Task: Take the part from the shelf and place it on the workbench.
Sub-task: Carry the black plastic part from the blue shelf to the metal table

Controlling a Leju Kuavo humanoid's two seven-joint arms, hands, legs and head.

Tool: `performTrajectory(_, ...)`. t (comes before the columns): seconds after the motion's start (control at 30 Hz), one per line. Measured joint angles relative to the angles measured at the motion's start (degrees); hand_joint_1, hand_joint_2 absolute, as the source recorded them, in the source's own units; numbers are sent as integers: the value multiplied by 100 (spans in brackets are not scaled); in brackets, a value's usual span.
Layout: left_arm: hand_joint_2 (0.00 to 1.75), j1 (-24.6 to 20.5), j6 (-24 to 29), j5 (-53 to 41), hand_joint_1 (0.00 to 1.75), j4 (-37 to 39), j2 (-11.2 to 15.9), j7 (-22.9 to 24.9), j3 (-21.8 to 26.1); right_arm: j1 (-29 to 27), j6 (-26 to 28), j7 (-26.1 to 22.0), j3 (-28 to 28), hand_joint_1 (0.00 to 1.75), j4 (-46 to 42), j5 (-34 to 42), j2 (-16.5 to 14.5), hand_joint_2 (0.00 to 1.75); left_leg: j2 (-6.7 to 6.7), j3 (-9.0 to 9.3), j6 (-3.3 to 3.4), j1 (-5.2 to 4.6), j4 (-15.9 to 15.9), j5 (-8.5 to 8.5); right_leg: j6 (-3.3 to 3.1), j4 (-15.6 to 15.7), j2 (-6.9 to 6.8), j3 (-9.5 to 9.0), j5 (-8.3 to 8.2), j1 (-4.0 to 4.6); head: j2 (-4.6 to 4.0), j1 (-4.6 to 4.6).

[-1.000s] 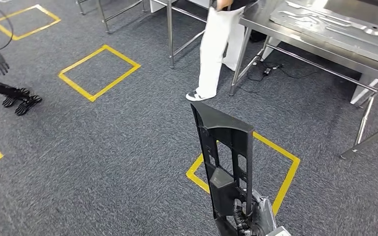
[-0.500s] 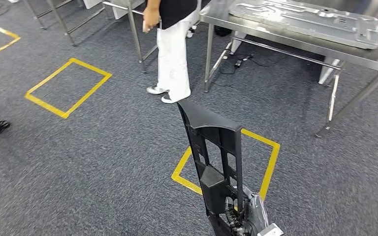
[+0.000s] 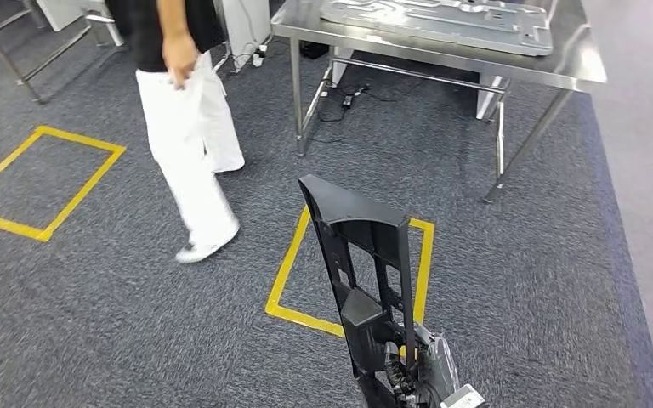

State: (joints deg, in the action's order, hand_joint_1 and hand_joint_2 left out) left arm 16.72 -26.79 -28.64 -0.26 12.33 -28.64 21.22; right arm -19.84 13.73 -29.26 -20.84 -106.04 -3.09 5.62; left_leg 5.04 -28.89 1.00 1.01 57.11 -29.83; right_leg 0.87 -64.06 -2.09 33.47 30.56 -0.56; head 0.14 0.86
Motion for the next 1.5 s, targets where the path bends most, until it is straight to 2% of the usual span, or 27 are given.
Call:
performTrajectory(0.07, 0, -4, -9, 7, 0, 0, 2, 2, 0, 10, 0, 0, -16, 175, -1, 2, 14, 175, 112, 52, -57, -17, 1, -31, -71, 491, -147, -255, -136, 43, 1, -1)
performTrajectory(0.17, 0, -31, -16, 19, 0, -1, 13, 8, 0, 13, 6, 5, -29, 175, -3, 21, 28, 175, 220, 114, -154, -13, -3, -60, -164, 567, -10, -244, -163, 55, 1, -1)
performTrajectory(0.23, 0, -45, -31, 27, 0, -2, 20, 11, 0, 33, 11, 20, -51, 175, -2, 51, 39, 175, -28, 45, -209, 8, 222, -230, -236, 634, 108, -266, -208, 18, 1, -2)
performTrajectory(0.3, 0, -21, -34, 37, 0, -1, 25, 13, 0, 83, 5, 54, -88, 175, 4, 81, 49, 175, -368, -250, -235, 20, 849, -582, -282, 659, 228, -270, -232, 8, 1, -3)
performTrajectory(0.37, 0, 1, 252, -15, 0, -77, -42, 1, 17, 139, -53, 86, -126, 175, 26, 129, 62, 175, -461, -581, -238, 20, 1474, -783, -293, 650, 397, -265, -236, 26, 1, -3)
performTrajectory(0.4, 0, -39, 641, -126, 0, -240, -146, -54, 37, 181, -122, 98, -153, 175, 40, 170, 82, 175, -474, -651, -233, 19, 1545, -717, -291, 643, 488, -265, -238, 31, 0, -5)
performTrajectory(0.43, 0, -197, 1174, -272, 0, -463, -290, -185, 61, 244, -226, 113, -190, 175, 53, 216, 113, 175, -499, -636, -219, 17, 1397, -530, -282, 635, 567, -264, -243, 33, 0, -5)
performTrajectory(0.47, 0, -491, 1715, -428, 0, -688, -431, -366, 83, 332, -342, 137, -227, 175, 61, 256, 149, 175, -567, -543, -199, 17, 1065, -269, -269, 624, 603, -260, -246, 30, 0, -6)
performTrajectory(0.53, 0, -1303, 2492, -629, 0, -938, -657, -750, 107, 568, -551, 188, -284, 175, 79, 291, 207, 175, -860, -336, -160, 41, 384, 92, -226, 578, 607, -217, -249, 37, 1, -1)
performTrajectory(0.6, 0, -1879, 2613, -625, 0, -1070, -805, -968, 114, 740, -664, 203, -311, 175, 92, 272, 225, 175, -962, -243, -133, 43, 129, 131, -161, 539, 690, -160, -263, 31, 1, 2)
performTrajectory(0.67, 0, -2152, 2467, -463, 0, -1383, -933, -989, 108, 774, -743, 210, -330, 175, 100, 226, 230, 175, -747, -209, -74, 28, 83, 150, -74, 536, 866, -108, -304, 2, 0, -1)
performTrajectory(0.7, 0, -2240, 2385, -350, 0, -1639, -1014, -846, 97, 771, -782, 231, -334, 175, 110, 189, 230, 175, -645, -195, -31, 32, 51, 177, -36, 505, 850, -67, -295, -2, 1, -1)
performTrajectory(0.73, 0, -2308, 2302, -234, 0, -2009, -1117, -542, 60, 779, -812, 268, -336, 175, 126, 139, 230, 175, -563, -189, 11, 40, 16, 209, -6, 384, 749, 13, -225, 5, 0, -1)
performTrajectory(0.8, 0, -2330, 2097, -14, 0, -2985, -1362, 408, -143, 808, -849, 359, -338, 175, 165, 30, 212, 175, -429, -200, 64, 35, -14, 233, 38, -191, 430, 317, 75, 15, 1, 1)
performTrajectory(0.87, 0, -2322, 1965, 165, 0, -3825, -1541, 1258, -511, 821, -863, 432, -346, 175, 206, -29, 179, 175, -297, -203, 83, 16, -10, 218, 72, -872, 284, 680, 320, -8, 1, 1)
performTrajectory(0.9, 0, -2318, 1990, 239, 0, -4079, -1597, 1488, -702, 819, -866, 456, -351, 175, 228, -38, 168, 175, -222, -193, 85, 10, -9, 204, 83, -1000, 257, 763, 298, -18, 1, 1)
performTrajectory(0.93, 0, -2309, 2075, 311, 0, -4263, -1645, 1608, -874, 819, -862, 475, -354, 175, 250, -41, 159, 175, -142, -175, 79, 8, -8, 185, 85, -898, 230, 731, 163, -25, 1, 1)
performTrajectory(1.03, 0, -2268, 2507, 535, 0, -4468, -1715, 1549, -1220, 814, -773, 507, -354, 175, 289, -83, 149, 175, 56, -94, 20, -4, -7, 106, 18, 207, -5, 199, -396, 8, 1, 1)
performTrajectory(1.1, 0, -2234, 2843, 757, 0, -4333, -1702, 1395, -1252, 773, -568, 533, -353, 175, 281, -176, 131, 175, 148, -64, -49, -19, -10, 57, -54, 556, -76, 21, -449, 56, 0, 1)
performTrajectory(1.17, 0, -2155, 3117, 980, 0, -4061, -1678, 1146, -1134, 674, -324, 580, -352, 175, 249, -256, 115, 175, 246, -5, -108, -30, -26, 21, -115, 571, 19, 9, -421, 62, -1, -1)
performTrajectory(1.2, 0, -2097, 3194, 1055, 0, -3919, -1654, 1005, -1061, 618, -240, 599, -351, 175, 225, -275, 114, 175, 207, 19, -136, -26, -5, -17, -143, 595, 63, -6, -421, 48, -1, -1)
performTrajectory(1.27, 0, -1990, 3253, 1115, 0, -3670, -1600, 798, -938, 566, -153, 619, -350, 175, 182, -296, 107, 175, -77, -107, -177, -12, 314, -239, -203, 648, 125, -42, -431, 5, 0, -2)
performTrajectory(1.3, 0, -1949, 3265, 1119, 0, -3558, -1575, 754, -885, 563, -136, 621, -349, 175, 172, -301, 100, 175, -267, -286, -191, 0, 669, -421, -229, 655, 148, -49, -429, 4, 0, -3)
performTrajectory(1.37, 0, -1886, 3279, 1089, 0, -3377, -1555, 744, -795, 569, -114, 629, -349, 175, 170, -303, 88, 175, -443, -715, -209, 5, 1438, -707, -267, 649, 206, -50, -414, 14, 1, -3)
performTrajectory(1.4, 0, -1862, 3282, 1067, 0, -3313, -1552, 751, -756, 563, -109, 634, -349, 175, 170, -303, 87, 175, -462, -854, -212, 5, 1635, -707, -274, 642, 240, -56, -403, 23, 1, -3)
performTrajectory(1.43, 0, -1848, 3282, 1042, 0, -3269, -1551, 761, -723, 558, -104, 638, -349, 175, 170, -303, 87, 175, -464, -881, -208, 5, 1596, -584, -275, 632, 272, -64, -390, 29, 1, -3)
performTrajectory(1.5, 0, -1842, 3282, 1011, 0, -3211, -1545, 776, -675, 556, -103, 640, -349, 175, 170, -303, 84, 175, -476, -658, -176, 4, 951, -121, -257, 593, 333, -92, -346, 33, 1, -3)
